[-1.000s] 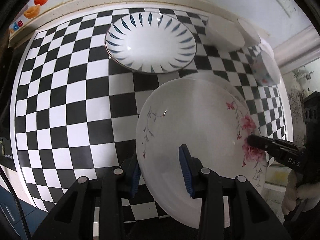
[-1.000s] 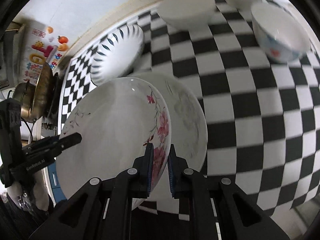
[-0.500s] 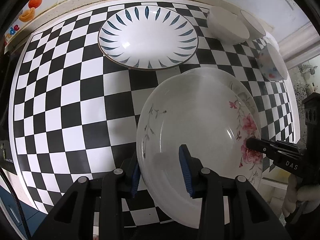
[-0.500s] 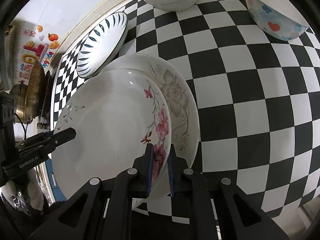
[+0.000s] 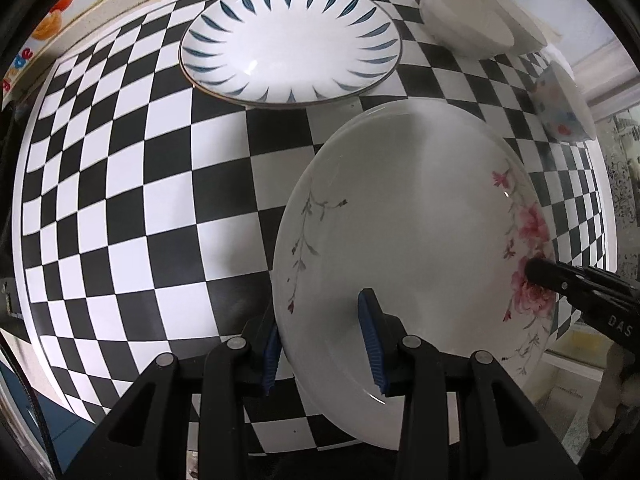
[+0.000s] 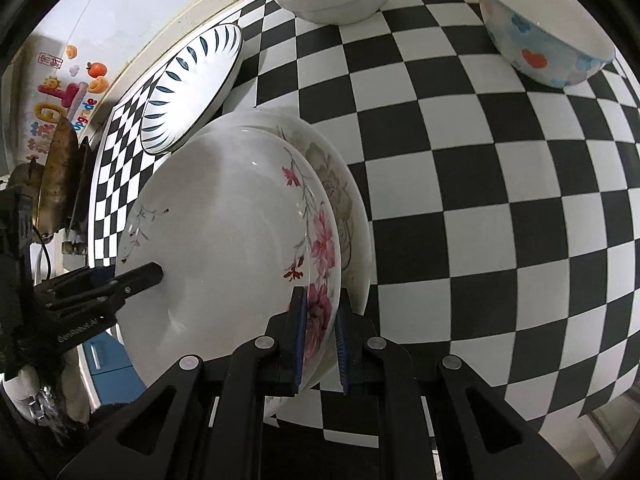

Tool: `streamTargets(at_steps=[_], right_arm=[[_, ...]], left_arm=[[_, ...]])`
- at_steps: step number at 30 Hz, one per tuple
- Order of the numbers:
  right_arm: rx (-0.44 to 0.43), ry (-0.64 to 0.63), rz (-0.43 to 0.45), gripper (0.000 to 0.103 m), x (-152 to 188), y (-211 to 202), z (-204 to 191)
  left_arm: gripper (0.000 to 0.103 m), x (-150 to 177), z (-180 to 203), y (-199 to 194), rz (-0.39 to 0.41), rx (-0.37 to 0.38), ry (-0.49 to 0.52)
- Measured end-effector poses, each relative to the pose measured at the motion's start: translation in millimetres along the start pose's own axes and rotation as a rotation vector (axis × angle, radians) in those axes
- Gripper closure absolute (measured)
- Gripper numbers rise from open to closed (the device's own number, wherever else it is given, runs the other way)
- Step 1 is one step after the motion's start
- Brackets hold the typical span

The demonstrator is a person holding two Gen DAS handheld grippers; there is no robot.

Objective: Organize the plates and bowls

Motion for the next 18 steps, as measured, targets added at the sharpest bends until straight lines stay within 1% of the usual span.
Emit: streamTargets(at_steps=[2, 5, 8, 11, 18], right_arm=[[0.012, -0.012, -0.004, 0.088, 0, -1, -1], [0.034, -0.024, -0.006, 0.088, 1, -2, -3], [0.018, 0.006, -0.009, 0.088, -1, -4, 0], [0.002, 0.033, -0.022, 0.086, -1, -6, 2], [-0.044, 0.116, -0.043, 0.084, 1, -13, 9]], left_arm=[[0.069, 0, 0, 5, -0.005, -0.016, 0.008], [0.069, -1, 4, 7, 0.001, -0.021, 0.012], [0.069, -2, 5, 10, -0.005, -0.013, 0.007], [0.07, -2, 6, 11, -0.002, -0.019, 0.01], [0.07, 2, 9, 14, -0.022, 0.005, -0.011]])
Point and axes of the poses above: each gripper's, at about its wrist camera, not at the fingertips, and y roughly the way its jaws point, z to its right, x to its underside, the point moved 7 cm from there along y, roughly the way its jaws point, and after that the axes turned 15 degrees about -x, right-handed, at the moved point
